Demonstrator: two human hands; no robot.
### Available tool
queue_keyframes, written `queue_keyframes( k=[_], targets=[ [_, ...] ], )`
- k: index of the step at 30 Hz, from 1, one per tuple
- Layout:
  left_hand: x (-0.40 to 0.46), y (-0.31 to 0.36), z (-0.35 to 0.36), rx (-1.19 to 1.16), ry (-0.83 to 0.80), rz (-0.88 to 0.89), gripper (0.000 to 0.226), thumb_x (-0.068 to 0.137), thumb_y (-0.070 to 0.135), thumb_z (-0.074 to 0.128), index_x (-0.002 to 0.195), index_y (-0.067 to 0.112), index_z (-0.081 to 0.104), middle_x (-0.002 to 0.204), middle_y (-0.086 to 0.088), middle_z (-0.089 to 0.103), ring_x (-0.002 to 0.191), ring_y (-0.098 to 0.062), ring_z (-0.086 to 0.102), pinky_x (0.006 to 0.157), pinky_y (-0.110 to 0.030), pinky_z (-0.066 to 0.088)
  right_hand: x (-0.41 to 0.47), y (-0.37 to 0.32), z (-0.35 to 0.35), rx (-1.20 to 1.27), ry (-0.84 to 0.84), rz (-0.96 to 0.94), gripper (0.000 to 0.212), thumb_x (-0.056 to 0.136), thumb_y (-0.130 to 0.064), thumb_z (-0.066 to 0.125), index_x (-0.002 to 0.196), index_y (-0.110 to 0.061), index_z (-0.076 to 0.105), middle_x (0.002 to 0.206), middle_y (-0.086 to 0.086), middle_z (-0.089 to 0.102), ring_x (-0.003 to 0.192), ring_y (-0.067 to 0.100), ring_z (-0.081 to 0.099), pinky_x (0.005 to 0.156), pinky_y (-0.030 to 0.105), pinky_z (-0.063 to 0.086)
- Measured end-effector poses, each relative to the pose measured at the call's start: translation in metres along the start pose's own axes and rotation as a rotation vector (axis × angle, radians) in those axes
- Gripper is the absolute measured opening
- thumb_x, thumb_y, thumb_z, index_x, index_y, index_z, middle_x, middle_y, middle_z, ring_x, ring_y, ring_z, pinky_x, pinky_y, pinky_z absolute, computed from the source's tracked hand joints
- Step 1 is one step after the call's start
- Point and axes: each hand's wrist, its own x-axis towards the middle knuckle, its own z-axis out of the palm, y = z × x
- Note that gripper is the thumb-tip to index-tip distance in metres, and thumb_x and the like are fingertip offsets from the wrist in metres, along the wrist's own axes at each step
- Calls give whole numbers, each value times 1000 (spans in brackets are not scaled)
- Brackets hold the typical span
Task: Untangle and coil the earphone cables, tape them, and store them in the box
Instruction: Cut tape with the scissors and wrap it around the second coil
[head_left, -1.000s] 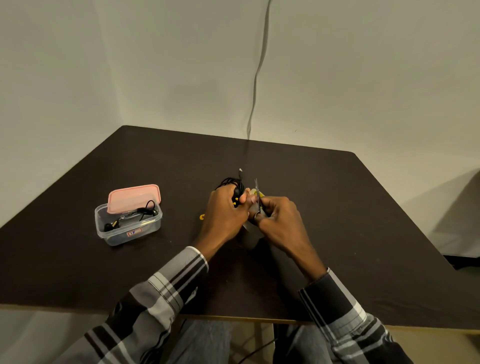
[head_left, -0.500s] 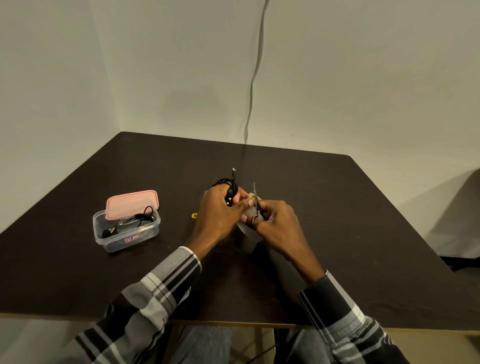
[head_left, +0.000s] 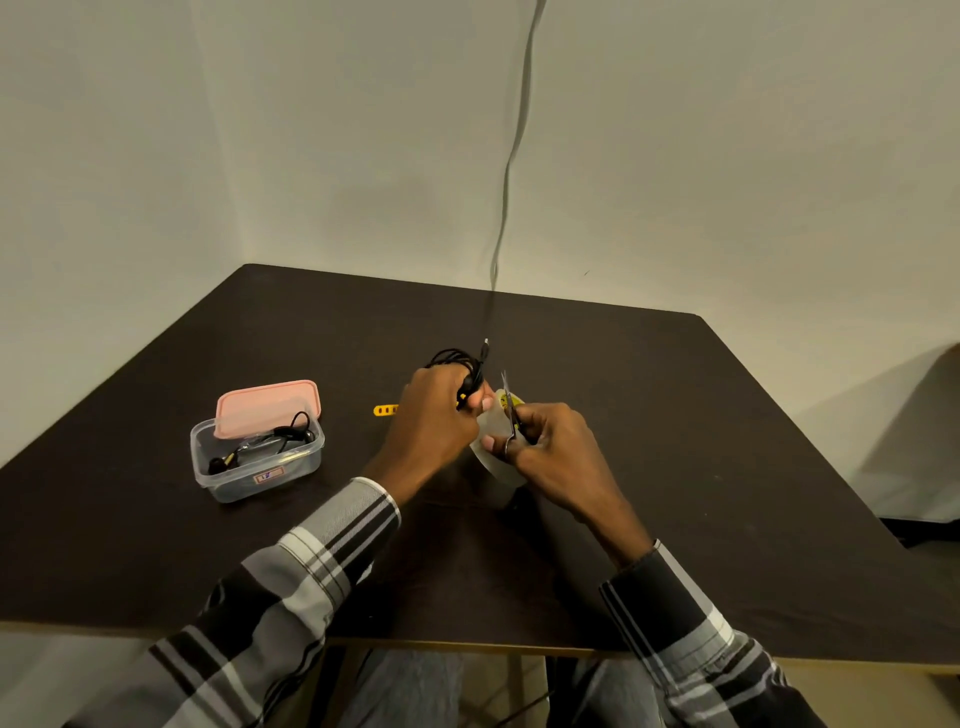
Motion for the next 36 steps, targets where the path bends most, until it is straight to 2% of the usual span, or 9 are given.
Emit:
queue_keyframes(
  k=[4,8,12,14,16,20,25,29,36],
  targets=[
    [-11,0,11,68,-24,7,34,61,-4,67,61,18,42,74,-3,63,73,-21,61,61,-35,49,-1,-1,0,-7,-3,-20,18,84,-31,75,78,-14,71,69,7,68,59,24,58,60,43,51],
    [-16,-2,19,85,52,12,42,66,-7,66,62,22,36,68,2,52,63,-15,49,52,-15,28,-1,-2,0,-14,3,-17,17,84,-25,75,75,-12,70,65,6,65,53,18,51,55,42,48],
    [-14,-5,14,-54,92,-6,37,74,-6,68,72,25,48,78,7,59,76,-11,61,64,-14,46,-2,-5,-2,21,-14,-10,14,82,-32,78,82,-18,74,73,-2,71,68,16,66,66,41,55],
    [-15,-5,12,-101,75,-16,34,75,-4,70,73,25,52,78,8,60,80,-12,65,70,-22,54,-1,-4,-2,30,-21,-3,13,82,-34,78,84,-21,75,75,-4,72,68,13,66,69,42,58],
    [-12,-5,11,-95,63,-51,31,82,0,68,69,24,52,79,4,64,80,-15,66,69,-28,56,0,-2,-1,33,-30,-1,18,80,-38,77,86,-22,76,79,-3,74,73,15,70,72,46,59],
    [-9,-5,9,-137,76,-115,33,88,9,67,63,19,48,81,-1,69,81,-12,67,68,-25,52,1,-3,0,42,-35,11,37,71,-55,69,86,-22,75,81,0,75,77,19,72,72,50,59],
    [-15,0,13,-117,81,-95,44,78,-1,72,61,27,43,78,-3,66,80,-14,66,65,-25,51,2,-2,-1,43,-15,4,17,81,-35,78,81,-18,75,77,1,74,73,20,70,71,48,59],
    [-19,-2,16,-68,82,-83,18,70,-3,74,73,9,61,84,-3,68,82,-16,67,70,-35,58,3,-2,1,30,5,-20,21,82,-33,77,74,-14,72,70,6,70,66,23,64,67,45,55],
    [-19,0,22,-43,145,-32,12,67,-8,65,72,2,61,76,1,66,75,-14,65,66,-35,54,1,-3,2,65,24,-2,22,83,-26,76,66,-14,68,55,-7,56,48,3,43,55,27,39]
  ],
)
